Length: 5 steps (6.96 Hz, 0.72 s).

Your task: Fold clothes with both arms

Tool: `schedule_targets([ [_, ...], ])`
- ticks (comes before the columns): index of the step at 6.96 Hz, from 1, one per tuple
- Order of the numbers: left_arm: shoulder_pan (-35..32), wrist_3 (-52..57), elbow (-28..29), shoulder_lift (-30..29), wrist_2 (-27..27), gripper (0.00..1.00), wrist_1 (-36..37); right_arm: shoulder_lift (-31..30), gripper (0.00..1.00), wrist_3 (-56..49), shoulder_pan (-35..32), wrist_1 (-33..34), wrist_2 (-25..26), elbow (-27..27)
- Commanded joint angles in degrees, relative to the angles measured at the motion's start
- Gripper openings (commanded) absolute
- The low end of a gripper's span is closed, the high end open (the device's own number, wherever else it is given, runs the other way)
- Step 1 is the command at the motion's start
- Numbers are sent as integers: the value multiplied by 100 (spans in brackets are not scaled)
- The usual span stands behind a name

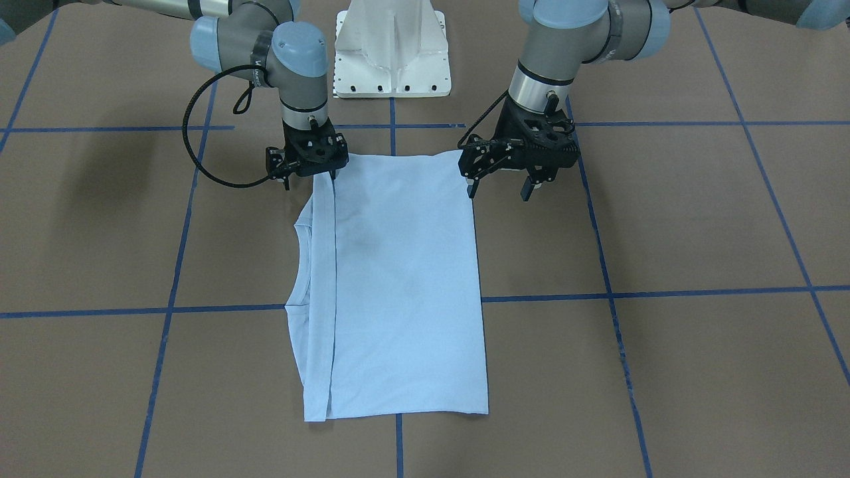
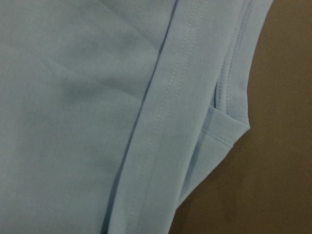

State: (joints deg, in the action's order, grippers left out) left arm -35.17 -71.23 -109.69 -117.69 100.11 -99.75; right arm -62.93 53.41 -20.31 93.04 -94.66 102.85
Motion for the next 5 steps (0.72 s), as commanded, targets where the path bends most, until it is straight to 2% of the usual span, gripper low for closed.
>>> schedule_targets([
  [1, 10, -4, 1, 0, -1, 100, 0, -9, 100, -111, -78, 4, -9, -10],
  [5, 72, -4, 1, -17, -1, 100, 0, -253, 100, -419, -367, -14, -53, 7],
])
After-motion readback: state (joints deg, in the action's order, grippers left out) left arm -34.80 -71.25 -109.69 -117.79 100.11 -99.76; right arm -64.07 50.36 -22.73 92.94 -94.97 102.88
